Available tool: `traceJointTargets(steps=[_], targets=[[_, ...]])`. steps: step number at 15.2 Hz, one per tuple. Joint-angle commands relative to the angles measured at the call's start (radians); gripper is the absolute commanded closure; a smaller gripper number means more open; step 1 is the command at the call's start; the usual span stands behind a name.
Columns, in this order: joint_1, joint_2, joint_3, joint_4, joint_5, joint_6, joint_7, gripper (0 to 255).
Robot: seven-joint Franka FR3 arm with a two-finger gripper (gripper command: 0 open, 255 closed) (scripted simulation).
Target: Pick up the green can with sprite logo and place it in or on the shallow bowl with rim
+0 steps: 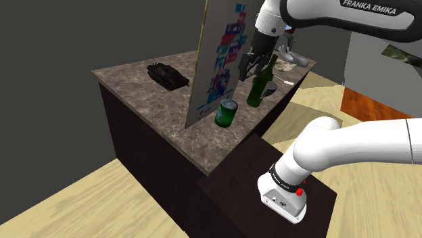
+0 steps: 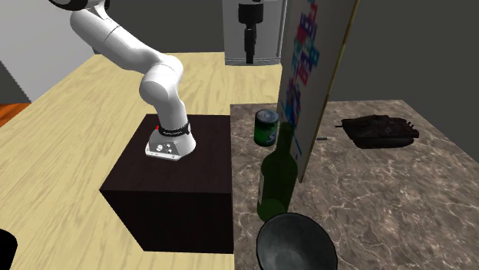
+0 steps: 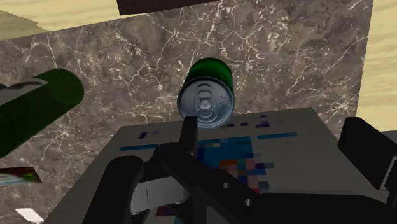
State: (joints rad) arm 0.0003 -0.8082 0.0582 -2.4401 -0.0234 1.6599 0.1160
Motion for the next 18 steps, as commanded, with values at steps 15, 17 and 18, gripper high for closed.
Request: traceJointTargets(steps=[15,17,18], targets=[[-0.04,0.322,-0.121,-0.201,-0.047,0.396,-0.136,0],[-0.043,0.358,-0.129,-0.207,-0.05,0.428,-0.147,0],[-0.044,0.364,-0.13,-0.217,-0.05,0.444,-0.147,0]])
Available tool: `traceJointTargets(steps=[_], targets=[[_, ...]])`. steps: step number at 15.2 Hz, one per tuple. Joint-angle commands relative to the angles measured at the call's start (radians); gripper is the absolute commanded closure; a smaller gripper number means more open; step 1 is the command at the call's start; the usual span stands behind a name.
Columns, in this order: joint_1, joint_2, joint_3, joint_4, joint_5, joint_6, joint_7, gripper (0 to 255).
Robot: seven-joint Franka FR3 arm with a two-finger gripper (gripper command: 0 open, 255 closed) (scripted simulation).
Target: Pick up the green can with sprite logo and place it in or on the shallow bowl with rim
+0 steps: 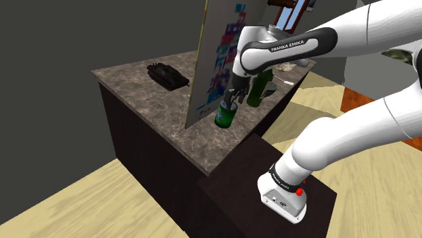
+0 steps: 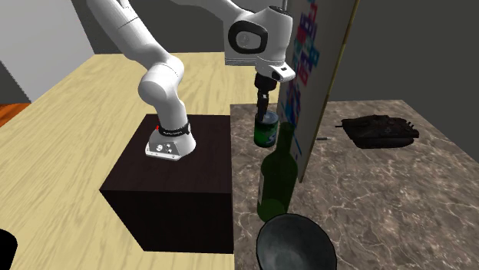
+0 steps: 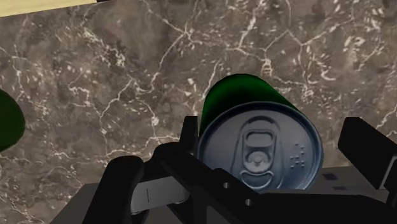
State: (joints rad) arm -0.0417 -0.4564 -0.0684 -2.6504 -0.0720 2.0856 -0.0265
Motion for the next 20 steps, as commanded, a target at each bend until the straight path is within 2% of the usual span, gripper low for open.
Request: traceJointTargets(steps=[1,6,14,15,20], targets=[[-0.002,0.019,-0.004,-0.016,-0.003,0.034,-0.004,0],[-0.004,0.062,-0.008,-0.064,-0.007,0.125,-0.003,0],[-0.004,0.062,-0.008,-0.064,-0.007,0.124,-0.003,0],[-0.004,0.062,-0.008,-0.064,-0.007,0.124,-0.003,255],[-0.004,0.062,-0.008,-0.064,-0.007,0.124,-0.003,255]])
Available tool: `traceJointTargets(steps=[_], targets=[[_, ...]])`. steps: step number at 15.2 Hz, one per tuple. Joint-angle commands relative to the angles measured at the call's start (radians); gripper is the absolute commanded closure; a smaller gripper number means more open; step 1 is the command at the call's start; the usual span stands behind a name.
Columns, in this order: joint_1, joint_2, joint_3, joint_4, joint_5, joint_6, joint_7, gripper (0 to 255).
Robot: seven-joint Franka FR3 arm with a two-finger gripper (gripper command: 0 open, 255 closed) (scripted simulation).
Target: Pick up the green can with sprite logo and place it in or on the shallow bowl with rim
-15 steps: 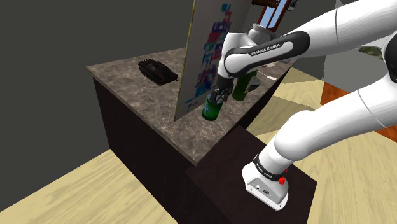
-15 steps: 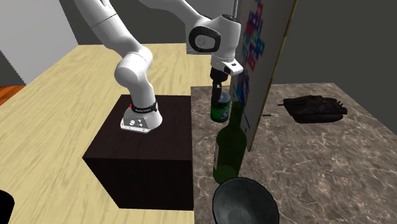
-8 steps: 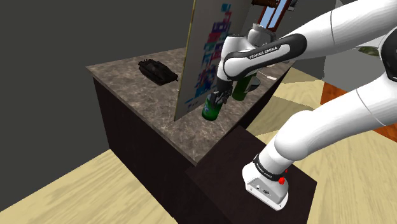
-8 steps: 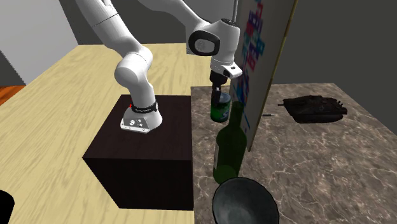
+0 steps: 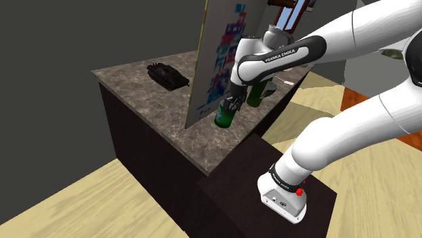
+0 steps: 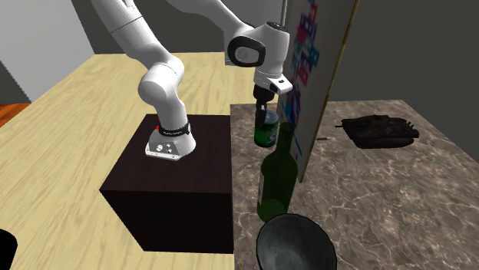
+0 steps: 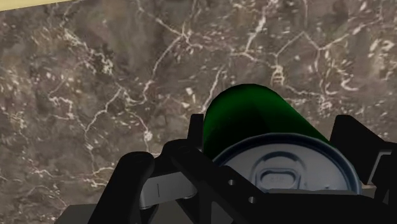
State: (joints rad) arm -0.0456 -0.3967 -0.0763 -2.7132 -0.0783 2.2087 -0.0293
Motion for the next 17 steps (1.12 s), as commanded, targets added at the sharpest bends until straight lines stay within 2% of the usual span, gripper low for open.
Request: traceJointTargets(steps=[1,4,17], targets=[[0.0,0.002,0.0,-0.001,0.0,0.001,0.0,255],[0.0,0.002,0.0,-0.002,0.0,0.002,0.0,255],[0.001,-0.107,0.007,0.102,0.006,-0.211,-0.006,255]])
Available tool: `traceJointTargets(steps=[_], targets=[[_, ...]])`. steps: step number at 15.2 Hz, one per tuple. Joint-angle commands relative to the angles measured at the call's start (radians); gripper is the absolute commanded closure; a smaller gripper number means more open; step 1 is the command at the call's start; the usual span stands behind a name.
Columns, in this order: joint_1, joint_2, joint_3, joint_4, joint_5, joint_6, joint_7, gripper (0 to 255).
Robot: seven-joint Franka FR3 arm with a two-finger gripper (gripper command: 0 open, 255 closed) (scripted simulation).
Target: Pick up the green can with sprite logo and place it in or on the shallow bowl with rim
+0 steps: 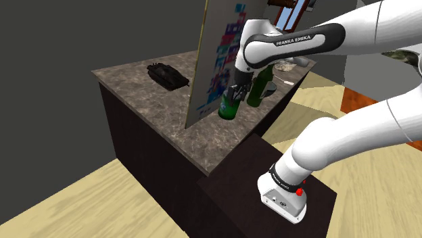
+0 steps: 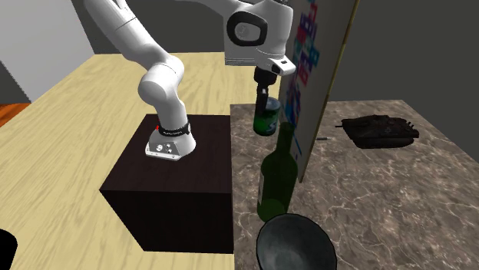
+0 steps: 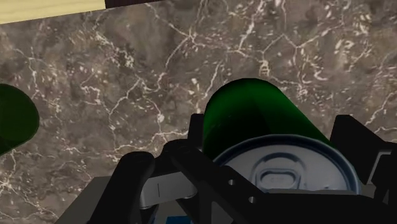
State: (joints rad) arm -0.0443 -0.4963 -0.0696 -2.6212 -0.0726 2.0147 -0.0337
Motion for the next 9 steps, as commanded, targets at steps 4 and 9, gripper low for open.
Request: traceJointTargets(steps=[4,9], targets=[[0.0,-0.03,0.002,0.049,0.002,-0.078,-0.003,255],[0.001,-0.051,0.005,0.102,0.004,-0.152,-0.005,255]])
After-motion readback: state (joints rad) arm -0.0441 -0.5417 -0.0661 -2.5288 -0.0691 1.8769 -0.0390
